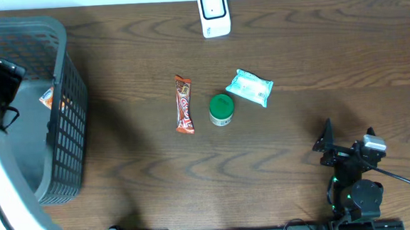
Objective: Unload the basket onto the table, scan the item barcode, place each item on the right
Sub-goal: 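Move the left gripper back into the basket toward the orange Kleenex pack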
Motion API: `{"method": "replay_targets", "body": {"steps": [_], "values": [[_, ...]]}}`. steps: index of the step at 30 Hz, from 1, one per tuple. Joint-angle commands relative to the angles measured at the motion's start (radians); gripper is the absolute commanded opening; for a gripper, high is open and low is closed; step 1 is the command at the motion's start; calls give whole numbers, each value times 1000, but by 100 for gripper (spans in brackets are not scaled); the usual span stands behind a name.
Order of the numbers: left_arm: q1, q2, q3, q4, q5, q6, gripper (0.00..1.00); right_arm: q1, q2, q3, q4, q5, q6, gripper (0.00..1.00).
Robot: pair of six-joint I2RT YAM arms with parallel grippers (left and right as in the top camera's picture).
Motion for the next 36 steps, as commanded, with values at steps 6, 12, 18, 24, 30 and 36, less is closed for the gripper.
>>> {"method": "replay_targets", "body": {"steps": [6, 12, 18, 24, 30, 36], "values": [[-27, 261, 2, 8, -97, 102, 98, -3, -3, -2, -4, 1, -15, 99], [-65, 379, 2, 41, -126, 121, 98, -3, -3, -2, -4, 1, -15, 99], [-121, 460, 2, 71, -199, 66, 98, -3, -3, -2, -4, 1, -15, 99], [-124, 536, 2, 79, -201, -32, 98, -3, -3, -2, -4, 1, -15, 99], [-124, 628, 2, 89, -181, -35, 98, -3, -3, -2, -4, 1, -15, 99], [-126, 677, 2, 112, -121, -34, 98, -3, -3, -2, -4, 1, -15, 99]]}}
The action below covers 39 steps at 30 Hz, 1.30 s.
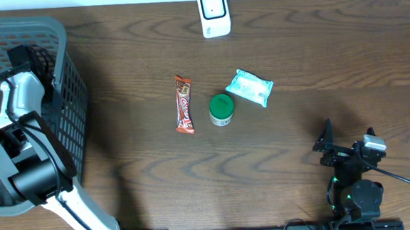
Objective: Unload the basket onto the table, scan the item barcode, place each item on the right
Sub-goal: 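Move the left gripper back into the basket toward the orange Kleenex pack, then grasp the orange Kleenex pack with the left gripper and lift it out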
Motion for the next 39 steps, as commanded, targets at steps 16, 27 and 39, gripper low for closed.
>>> {"method": "replay_targets", "body": {"steps": [16, 27, 39], "values": [[21, 10, 0, -155, -126, 45, 37, -3, -3, -2, -4, 2, -15, 99], [87, -423, 1, -272, -139, 37, 37, -3, -3, -2, -4, 2, -15, 99], [-112, -931, 0, -503, 2, -196, 37, -3, -3, -2, -4, 2, -15, 99]]}}
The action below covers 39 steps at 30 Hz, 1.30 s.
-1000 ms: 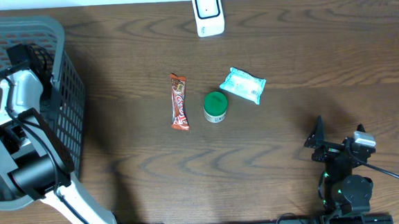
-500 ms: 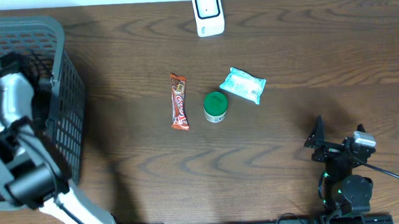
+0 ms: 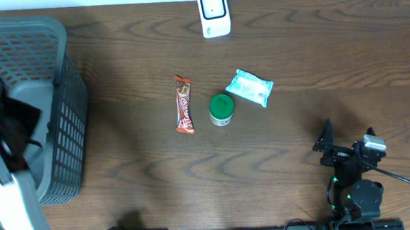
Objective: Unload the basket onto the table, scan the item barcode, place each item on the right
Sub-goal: 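Grasp the orange Kleenex pack with the left gripper and lift it out, then carry the Kleenex pack in front of the jar and release it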
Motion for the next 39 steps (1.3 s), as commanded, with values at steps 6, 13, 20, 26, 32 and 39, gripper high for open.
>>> {"method": "replay_targets", "body": {"steps": [6, 13, 20, 26, 32, 39], "values": [[-383, -24, -18, -84, 13, -281, 37, -3, -3, -2, -4, 1, -14, 99], [-673, 100, -38, -81, -105, -491, 38, -3, -3, -2, -4, 1, -14, 99], [-837, 325, -38, -39, -142, -732, 38, -3, -3, -2, -4, 1, -14, 99], [-903, 497, -38, -16, -117, -967, 38, -3, -3, -2, -4, 1, -14, 99], [-928, 623, -38, 8, -76, -1151, 38, -3, -3, -2, -4, 1, -14, 99], [-940, 733, -48, 68, 85, -1316, 38, -3, -3, -2, -4, 1, -14, 99]]}}
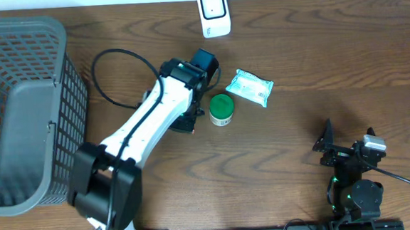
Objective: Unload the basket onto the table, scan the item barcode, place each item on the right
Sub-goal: 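Carry the Kleenex pack in front of the jar and release it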
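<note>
My left arm reaches from the near left across the table, and its gripper (203, 61) hangs over the spot just right of the top of an orange candy bar. The arm hides most of that candy bar (186, 128); only its near end shows. The fingers are seen from above, so whether they are open or hold anything is unclear. A green-lidded jar (221, 108) stands right of the arm. A teal packet (250, 88) lies beyond the jar. The white scanner (214, 13) stands at the far edge. My right gripper (348, 140) rests at the near right, fingers apart, nothing between them.
A large grey mesh basket (72, 102) fills the left side of the table. A black cable (112, 56) loops from the left arm over the wood between basket and candy bar.
The left arm was over the basket at the far left. It now stretches across the table to the candy bar and jar. The right arm has not moved.
The left arm stood at the basket, where an orange packet lay against the wall. It was then inside the basket, then blurred at its left edge. Now it is over the candy bar, and no packet shows in the basket. The table items stayed put.
</note>
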Motion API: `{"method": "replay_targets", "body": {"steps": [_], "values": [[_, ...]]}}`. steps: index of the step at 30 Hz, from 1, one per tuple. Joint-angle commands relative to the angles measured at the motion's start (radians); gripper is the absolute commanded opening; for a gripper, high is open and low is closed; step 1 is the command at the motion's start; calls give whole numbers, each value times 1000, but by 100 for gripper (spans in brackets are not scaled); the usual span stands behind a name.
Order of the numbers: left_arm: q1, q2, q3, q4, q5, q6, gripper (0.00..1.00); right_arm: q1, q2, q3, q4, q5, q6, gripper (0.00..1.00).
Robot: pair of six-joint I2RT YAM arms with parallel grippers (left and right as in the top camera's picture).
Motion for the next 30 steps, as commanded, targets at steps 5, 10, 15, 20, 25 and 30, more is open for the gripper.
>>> {"method": "replay_targets", "body": {"steps": [5, 10, 15, 20, 25, 30], "values": [[-44, 85, -19, 97, 99, -113, 38, -3, -3, -2, -4, 2, -15, 99], [-67, 97, -19, 108, 101, -121, 38, -3, -3, -2, -4, 2, -15, 99], [-74, 97, -19, 107, 113, -120, 43, -3, -3, -2, -4, 2, -15, 99], [-80, 97, -19, 107, 154, -120, 75, -3, -3, -2, -4, 2, -15, 99], [-82, 92, -19, 101, 160, -43, 91, -3, -3, -2, -4, 2, -15, 99], [-81, 65, -18, 80, 124, 33, 95, -3, -3, -2, -4, 2, -15, 99]]}}
